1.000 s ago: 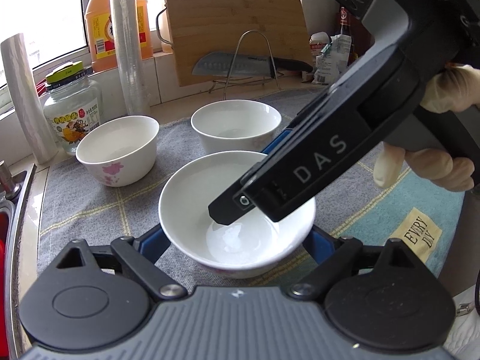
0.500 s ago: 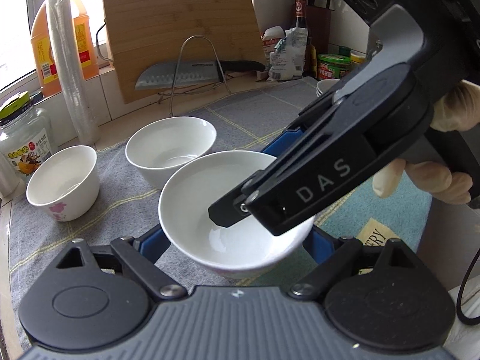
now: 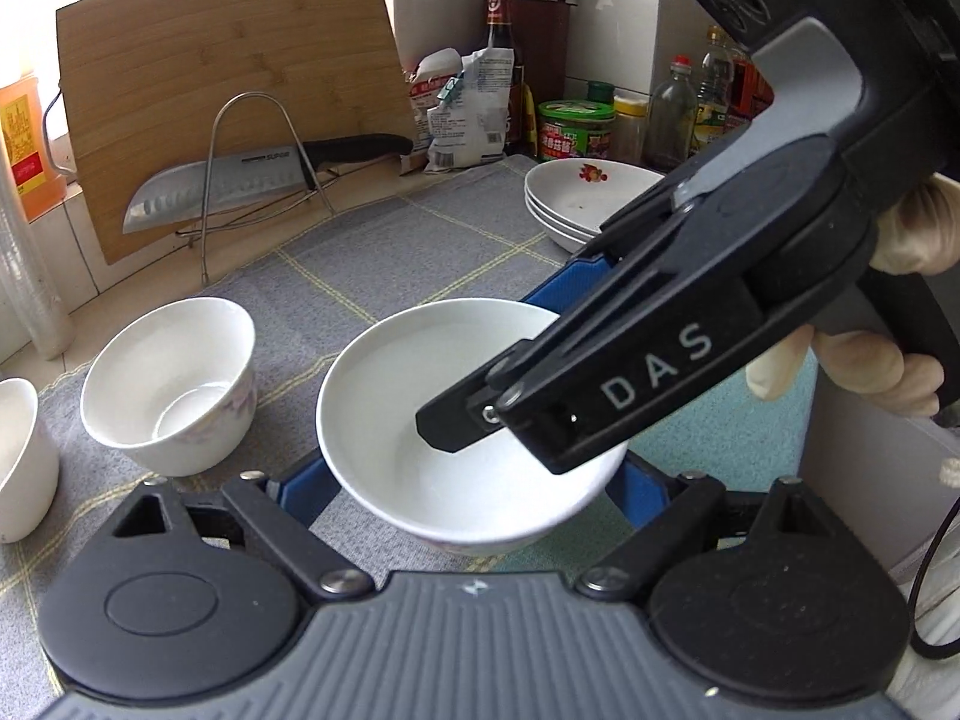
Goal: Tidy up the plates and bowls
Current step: 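Lift the plain white bowl with the right tool toward the flower-print bowl, then lower the white bowl into the flower-print bowl and open the right tool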
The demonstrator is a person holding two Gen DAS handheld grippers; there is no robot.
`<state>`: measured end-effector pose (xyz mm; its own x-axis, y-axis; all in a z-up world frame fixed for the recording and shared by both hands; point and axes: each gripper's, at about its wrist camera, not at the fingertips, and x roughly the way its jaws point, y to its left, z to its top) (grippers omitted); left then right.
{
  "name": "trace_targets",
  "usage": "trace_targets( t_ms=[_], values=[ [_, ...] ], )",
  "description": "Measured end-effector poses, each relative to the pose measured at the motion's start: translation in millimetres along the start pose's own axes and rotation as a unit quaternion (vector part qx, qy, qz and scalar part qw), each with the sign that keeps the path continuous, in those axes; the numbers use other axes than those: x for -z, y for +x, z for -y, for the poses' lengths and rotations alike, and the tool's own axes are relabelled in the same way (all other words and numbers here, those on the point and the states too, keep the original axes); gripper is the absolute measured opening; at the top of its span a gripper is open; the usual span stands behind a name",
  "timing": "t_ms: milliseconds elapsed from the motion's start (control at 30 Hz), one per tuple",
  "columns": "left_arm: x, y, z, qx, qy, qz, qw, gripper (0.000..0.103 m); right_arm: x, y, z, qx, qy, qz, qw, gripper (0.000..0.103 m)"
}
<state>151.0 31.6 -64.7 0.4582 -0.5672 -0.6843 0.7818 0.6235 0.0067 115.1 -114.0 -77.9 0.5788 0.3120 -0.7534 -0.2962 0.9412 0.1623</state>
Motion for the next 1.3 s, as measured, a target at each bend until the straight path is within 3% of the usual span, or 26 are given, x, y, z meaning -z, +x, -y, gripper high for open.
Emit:
trace_targets(
  t_ms=[533, 1300],
  values=[
    [-18, 36, 14, 0.005, 0.005, 0.005, 1.0000, 0.093, -3, 3, 39, 0.019, 0.010, 0.007, 1.000, 0.071],
    [-20, 57, 2, -0.014, -0.008, 0.002, 0.9999, 0.093, -17, 28, 51, 0.012, 0.006, 0.006, 1.000, 0.071]
  ],
)
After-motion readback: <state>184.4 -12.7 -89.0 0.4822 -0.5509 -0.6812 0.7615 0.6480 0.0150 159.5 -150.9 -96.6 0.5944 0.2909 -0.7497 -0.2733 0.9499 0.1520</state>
